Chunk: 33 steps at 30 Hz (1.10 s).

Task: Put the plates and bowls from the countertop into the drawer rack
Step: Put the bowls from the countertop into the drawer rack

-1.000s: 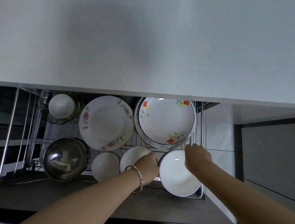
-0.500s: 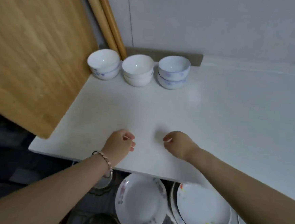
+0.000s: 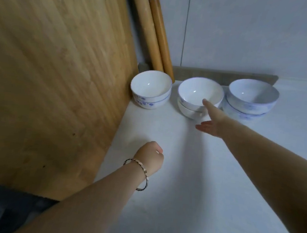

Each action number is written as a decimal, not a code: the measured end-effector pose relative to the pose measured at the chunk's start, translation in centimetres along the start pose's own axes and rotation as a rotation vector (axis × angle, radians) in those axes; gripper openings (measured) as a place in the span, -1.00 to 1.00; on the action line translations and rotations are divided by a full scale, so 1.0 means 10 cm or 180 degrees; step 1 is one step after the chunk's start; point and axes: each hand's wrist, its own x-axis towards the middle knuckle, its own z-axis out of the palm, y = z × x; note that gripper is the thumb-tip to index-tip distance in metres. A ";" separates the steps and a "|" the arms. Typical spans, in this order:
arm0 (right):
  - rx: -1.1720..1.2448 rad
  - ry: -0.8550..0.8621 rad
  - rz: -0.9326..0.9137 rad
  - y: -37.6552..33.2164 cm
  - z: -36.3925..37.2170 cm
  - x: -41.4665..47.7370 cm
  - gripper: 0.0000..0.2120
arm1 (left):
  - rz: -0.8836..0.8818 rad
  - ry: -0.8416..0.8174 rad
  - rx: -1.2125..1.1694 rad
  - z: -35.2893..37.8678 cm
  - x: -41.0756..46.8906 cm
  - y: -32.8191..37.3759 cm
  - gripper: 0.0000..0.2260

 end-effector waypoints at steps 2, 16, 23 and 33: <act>0.0332 -0.0023 -0.0095 -0.04 0.10 0.11 -0.49 | 0.0037 0.0001 -0.0030 -0.02 0.09 -0.07 -0.80; 0.0348 -0.0160 0.0367 0.69 -0.67 -0.86 -0.82 | -0.0493 -0.0567 -0.1491 0.10 -0.47 0.34 -0.41; -0.0660 -0.0940 0.0548 1.21 -1.59 -1.97 -0.66 | -0.0414 -0.1025 -0.0867 0.65 -1.54 0.27 -0.72; -0.2759 -0.0977 0.0109 1.87 -2.85 -2.97 -0.68 | -0.0407 -0.0773 -0.1149 1.94 -3.02 -0.51 -0.52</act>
